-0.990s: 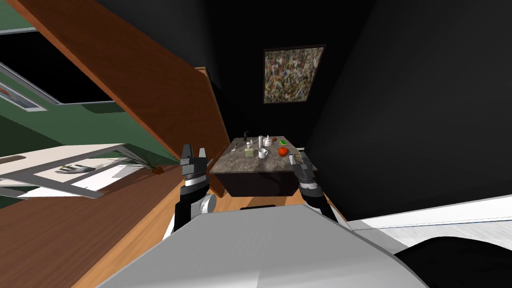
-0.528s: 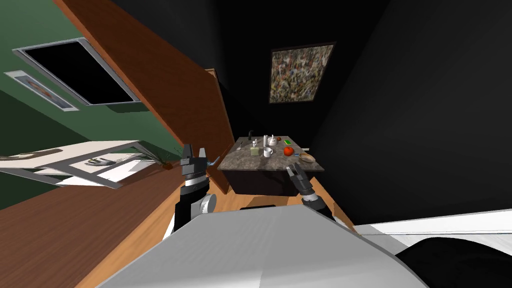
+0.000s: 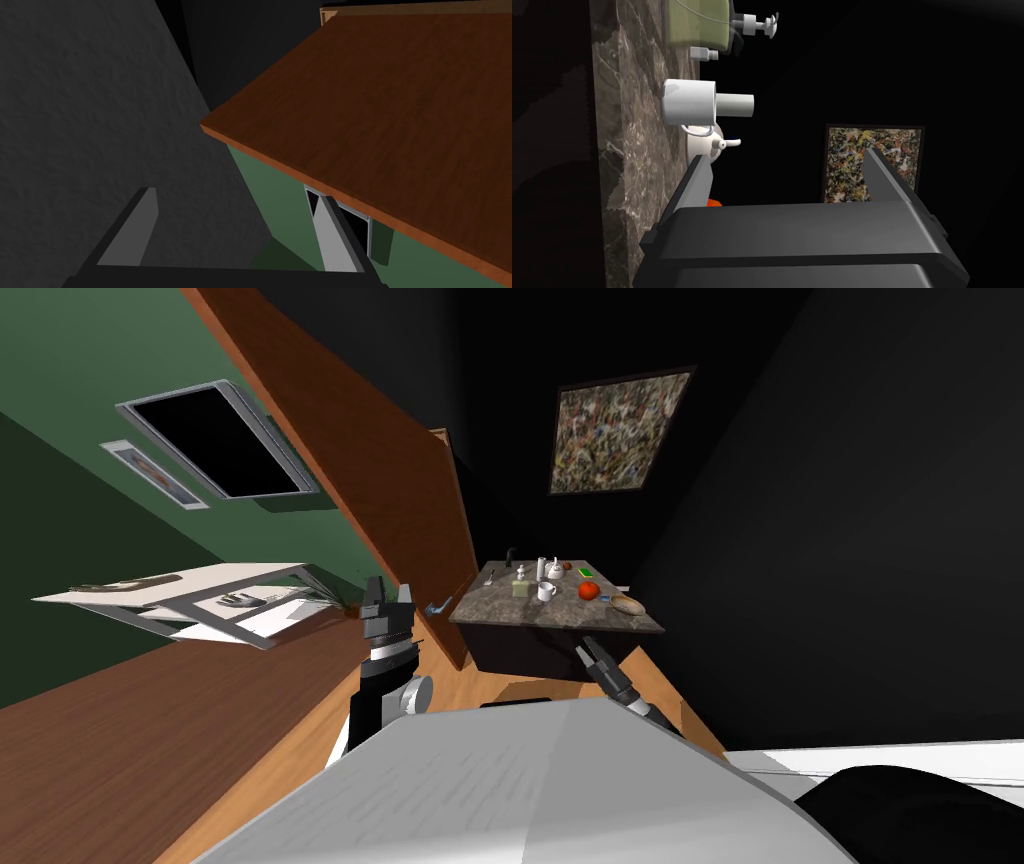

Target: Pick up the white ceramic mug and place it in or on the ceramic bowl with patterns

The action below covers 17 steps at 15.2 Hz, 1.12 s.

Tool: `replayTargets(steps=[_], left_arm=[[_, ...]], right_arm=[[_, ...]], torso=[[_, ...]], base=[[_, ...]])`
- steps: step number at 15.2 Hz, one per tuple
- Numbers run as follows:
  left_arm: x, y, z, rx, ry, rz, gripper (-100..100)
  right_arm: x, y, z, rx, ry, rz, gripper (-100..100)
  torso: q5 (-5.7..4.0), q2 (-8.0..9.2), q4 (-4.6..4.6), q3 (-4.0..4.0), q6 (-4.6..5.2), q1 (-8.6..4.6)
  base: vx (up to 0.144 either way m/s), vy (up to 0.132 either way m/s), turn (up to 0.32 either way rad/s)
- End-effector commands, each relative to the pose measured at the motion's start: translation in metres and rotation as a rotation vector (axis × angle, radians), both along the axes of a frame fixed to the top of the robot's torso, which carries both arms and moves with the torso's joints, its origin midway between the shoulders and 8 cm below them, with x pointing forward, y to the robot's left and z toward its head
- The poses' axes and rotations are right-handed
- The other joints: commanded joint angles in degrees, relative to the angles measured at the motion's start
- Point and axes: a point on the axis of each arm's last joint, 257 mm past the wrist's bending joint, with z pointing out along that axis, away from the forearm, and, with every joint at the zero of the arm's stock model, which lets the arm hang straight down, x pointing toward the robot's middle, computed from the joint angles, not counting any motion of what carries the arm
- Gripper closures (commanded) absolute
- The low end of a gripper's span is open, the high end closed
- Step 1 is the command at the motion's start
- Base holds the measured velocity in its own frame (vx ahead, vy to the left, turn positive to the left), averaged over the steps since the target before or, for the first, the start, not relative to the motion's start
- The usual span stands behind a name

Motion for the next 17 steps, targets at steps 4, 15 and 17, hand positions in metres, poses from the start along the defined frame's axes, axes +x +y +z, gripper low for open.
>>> replayTargets(steps=[4, 15, 17], left_arm=[[0.0, 0.0, 0.0, 0.0, 0.0, 0.0, 0], [0.0, 0.0, 0.0, 0.0, 0.0, 0.0, 0], [0.0, 0.0, 0.0, 0.0, 0.0, 0.0, 0]], right_arm=[[-0.039, -0.01, -0.06, -0.063, 0.189, 0.057, -100], [-0.122, -0.043, -0.144, -0.192, 0.493, 0.17, -100], [-0.142, -0.052, -0.158, -0.213, 0.554, 0.191, -100]], torso=[[-0.02, -0.05, -0.01, -0.03, 0.0, -0.08], [-0.03, -0.1, -0.02, -0.06, 0.0, -0.14], [-0.03, -0.13, -0.03, -0.08, -0.03, -0.14]], base=[[-0.016, 0.074, 0.104], [-0.006, 0.061, 0.118], [0.001, 0.063, 0.182]])
